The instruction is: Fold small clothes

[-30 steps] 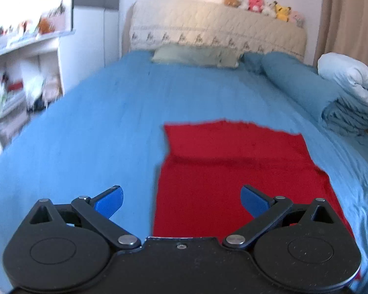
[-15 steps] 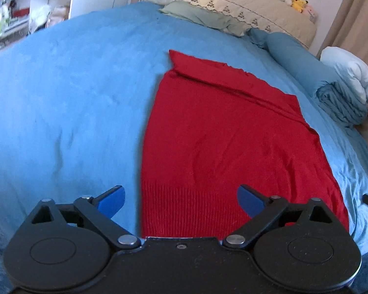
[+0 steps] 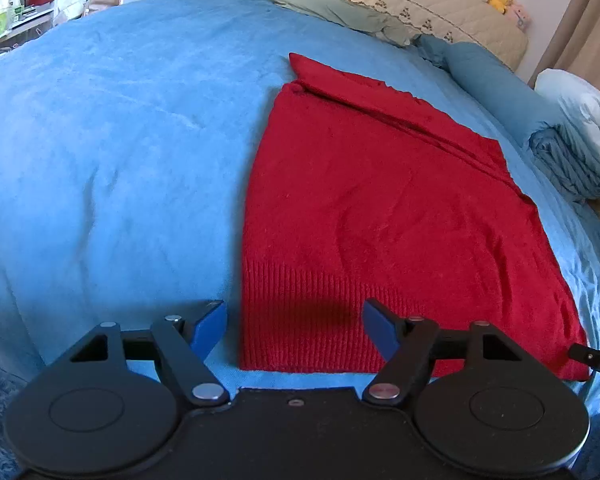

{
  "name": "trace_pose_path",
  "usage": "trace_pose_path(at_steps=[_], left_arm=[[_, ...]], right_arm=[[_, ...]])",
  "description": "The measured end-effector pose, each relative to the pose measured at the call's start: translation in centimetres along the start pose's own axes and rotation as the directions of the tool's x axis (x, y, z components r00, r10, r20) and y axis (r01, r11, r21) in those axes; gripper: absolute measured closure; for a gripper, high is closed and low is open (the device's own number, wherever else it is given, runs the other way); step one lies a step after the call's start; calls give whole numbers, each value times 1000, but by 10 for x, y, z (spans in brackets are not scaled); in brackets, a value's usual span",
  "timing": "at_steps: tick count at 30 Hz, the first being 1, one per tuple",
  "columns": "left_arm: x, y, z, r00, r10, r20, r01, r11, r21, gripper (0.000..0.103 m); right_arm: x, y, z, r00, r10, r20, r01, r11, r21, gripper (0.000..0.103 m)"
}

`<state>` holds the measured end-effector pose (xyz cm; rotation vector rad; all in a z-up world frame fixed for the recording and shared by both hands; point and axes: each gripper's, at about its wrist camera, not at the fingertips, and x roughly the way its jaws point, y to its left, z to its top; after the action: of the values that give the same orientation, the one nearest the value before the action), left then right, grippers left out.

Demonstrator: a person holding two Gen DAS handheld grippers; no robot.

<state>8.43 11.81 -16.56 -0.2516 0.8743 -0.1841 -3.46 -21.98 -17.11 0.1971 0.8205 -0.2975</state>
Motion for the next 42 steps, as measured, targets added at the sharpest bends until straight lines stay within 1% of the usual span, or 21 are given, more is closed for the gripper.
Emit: trace_pose_path(at_steps=[2,4,7,9,10,12,13,15,16,18,19,20,21,23,25,27,30,34,38,40,42], left_arm=[[2,0,-2,1000,1,-8,-1,1000,5,26],[2,-1,-4,1000,6,-14,-6,1000,15,27],[3,-1,-4,1000,15,-20,-14,1000,20,35],[3,1,-5,1000,6,-26,-6,1000,8,43],[3,2,-5,1000,1,-28,-1,1000,2,46],[3,2,-5,999,1,-33,-1,1000,-4,56],[3,2,-5,999,0,-35,0,1000,-5,59],[3,2,-5,999,-5,-39,4,1000,-11,75],[3,2,-5,999,-3,-42,2,1000,-14,79],[3,3,-4,999,-8,-49,7,1000,-24,90],[3,2,-5,999,-11,-49,9,1000,-26,92],[2,2,-4,999,-13,-50,11,999,-30,94],[2,3,-4,999,-16,-52,14,999,-34,95],[-1,3,-3,998,-19,-52,17,999,-42,96],[-7,2,0,999,-25,-42,23,998,-52,97],[-16,0,3,999,-38,-19,37,998,-55,97],[-30,-5,13,996,-82,17,83,993,-79,98],[-47,-13,41,989,-129,75,137,985,-108,98],[-57,-23,88,972,-171,164,193,973,-128,98],[-54,-28,118,963,-181,200,212,966,-148,98],[-44,-33,150,958,-177,226,215,964,-155,98]], right_arm=[[3,0,-1,1000,7,-16,-7,1000,2,4],[4,-2,-1,999,18,-26,-18,1000,23,5],[6,-2,0,999,21,-49,-19,999,29,7],[6,-3,-1,998,26,-53,-24,999,32,10],[5,-3,-1,998,31,-55,-30,999,32,14],[5,-2,-1,998,41,-57,-39,999,29,17],[5,-1,-2,997,43,-56,-42,999,28,21],[3,0,-2,997,47,-53,-45,999,27,25],[2,0,-2,998,48,-52,-46,999,26,28],[1,-1,-2,998,51,-47,-50,998,28,33],[0,-1,-2,998,53,-45,-52,998,30,38],[0,-2,-2,998,54,-42,-53,998,31,47],[0,-2,-1,998,56,-41,-55,998,31,53],[-2,-3,-1,997,71,-37,-70,997,38,72],[-5,-3,1,996,80,-29,-79,996,47,77],[-10,-5,4,995,94,-15,-93,994,64,78],[-23,-8,13,991,134,22,-135,987,91,79],[-45,-12,40,974,204,103,-216,969,122,79],[-61,-11,88,950,256,178,-278,954,113,79],[-62,-11,116,939,274,208,-303,946,119,79],[-56,-12,150,927,294,234,-331,933,142,79]])
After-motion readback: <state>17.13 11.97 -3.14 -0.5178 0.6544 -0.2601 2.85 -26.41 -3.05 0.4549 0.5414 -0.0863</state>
